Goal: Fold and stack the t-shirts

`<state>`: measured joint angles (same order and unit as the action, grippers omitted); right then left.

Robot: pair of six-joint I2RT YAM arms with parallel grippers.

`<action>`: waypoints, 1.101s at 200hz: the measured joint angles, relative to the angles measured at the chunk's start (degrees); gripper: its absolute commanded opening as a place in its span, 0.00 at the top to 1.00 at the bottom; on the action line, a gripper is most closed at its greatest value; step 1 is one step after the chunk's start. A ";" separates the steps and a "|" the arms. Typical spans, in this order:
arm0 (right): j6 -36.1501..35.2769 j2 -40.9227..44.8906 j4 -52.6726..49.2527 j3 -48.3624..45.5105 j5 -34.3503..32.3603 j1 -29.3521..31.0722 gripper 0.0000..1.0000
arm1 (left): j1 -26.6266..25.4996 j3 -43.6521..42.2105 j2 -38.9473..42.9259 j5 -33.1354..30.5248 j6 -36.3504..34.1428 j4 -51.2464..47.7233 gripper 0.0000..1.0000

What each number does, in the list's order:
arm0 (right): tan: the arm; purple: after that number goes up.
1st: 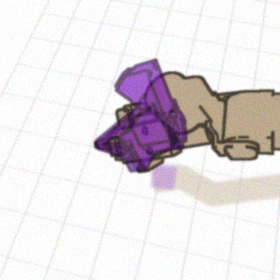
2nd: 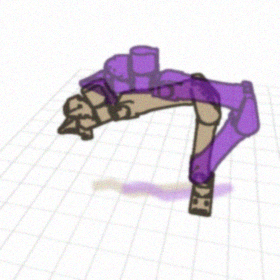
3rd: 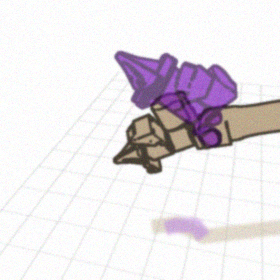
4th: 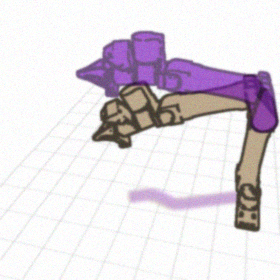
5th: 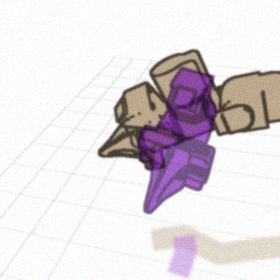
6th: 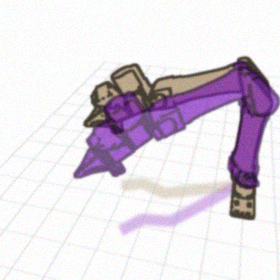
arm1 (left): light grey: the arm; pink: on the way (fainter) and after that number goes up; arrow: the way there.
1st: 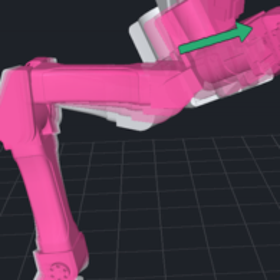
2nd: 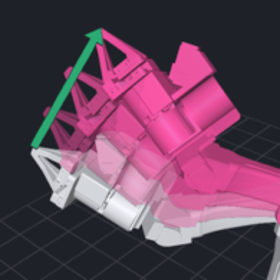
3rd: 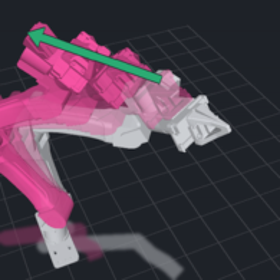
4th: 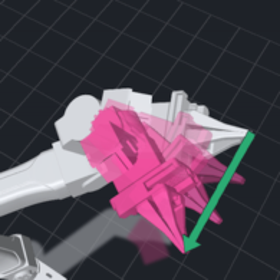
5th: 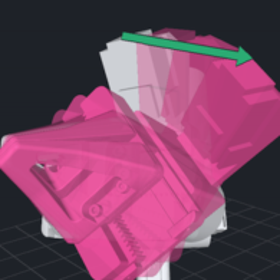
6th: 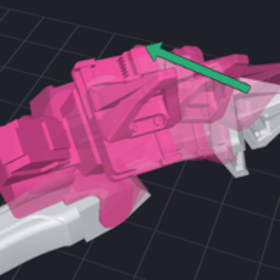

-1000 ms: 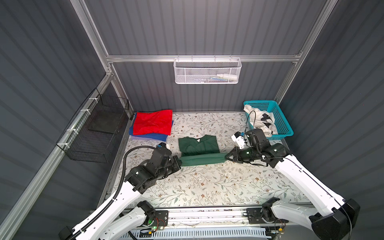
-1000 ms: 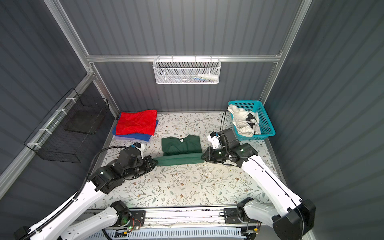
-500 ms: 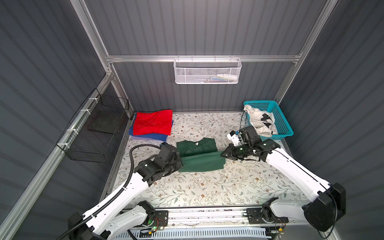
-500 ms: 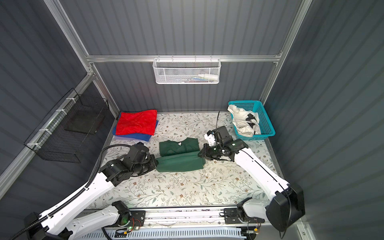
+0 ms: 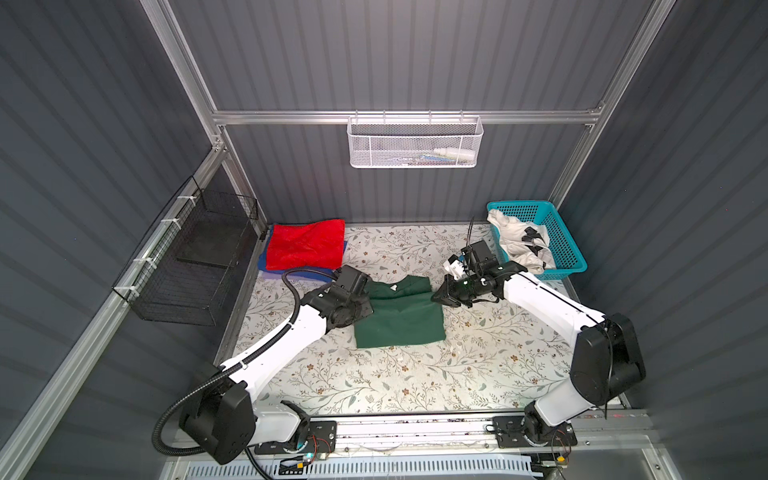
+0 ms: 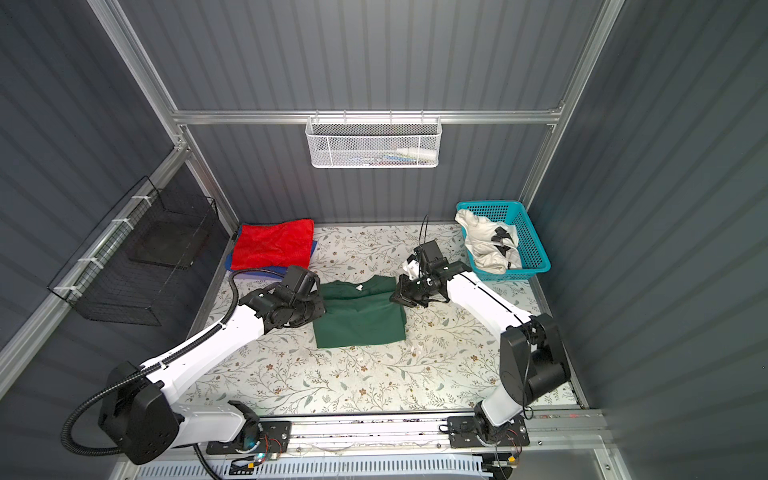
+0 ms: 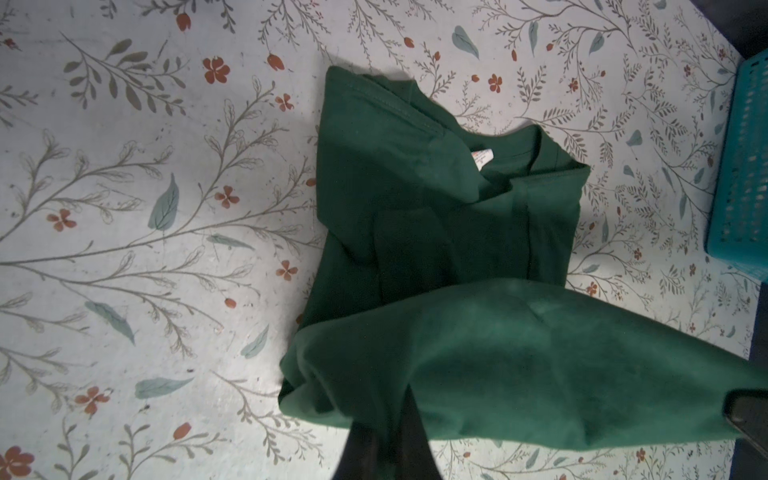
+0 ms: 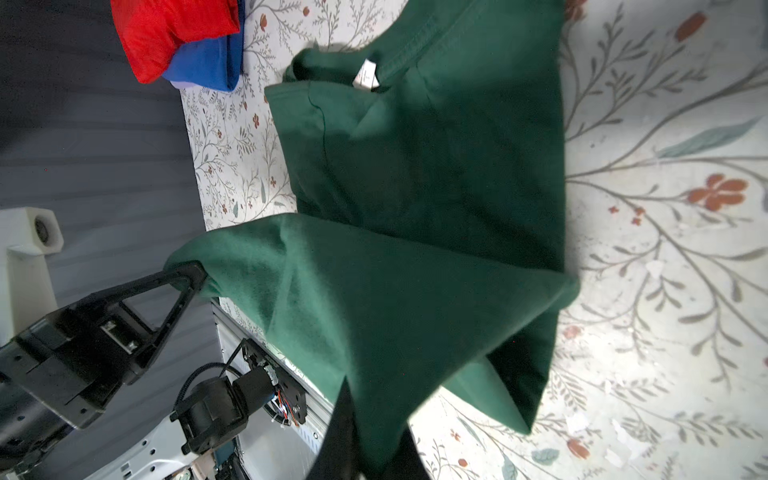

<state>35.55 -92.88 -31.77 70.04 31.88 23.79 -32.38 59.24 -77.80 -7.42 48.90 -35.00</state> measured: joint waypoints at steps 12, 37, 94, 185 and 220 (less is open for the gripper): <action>-0.02 -2.43 0.17 1.75 0.37 -0.59 1.00 | 1.27 1.53 -2.43 0.61 -1.20 0.37 1.00; 0.00 -7.91 0.46 5.01 1.22 -1.95 0.99 | 3.10 6.14 -8.07 1.27 -3.96 0.35 1.00; -0.52 -15.13 -0.20 12.04 2.47 -3.76 0.96 | 6.56 13.38 -17.62 2.51 -7.93 2.47 1.00; -4.98 -23.74 -4.81 19.30 -1.55 -6.69 0.06 | 10.73 22.29 -27.58 2.71 -14.58 9.38 0.00; -6.32 -20.28 -4.94 16.63 -4.96 -6.71 0.01 | 10.73 23.74 -26.23 1.20 -17.14 9.84 0.00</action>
<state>29.23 -113.16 -36.71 86.67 26.92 17.08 -21.65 82.98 -104.03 -6.22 31.77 -25.17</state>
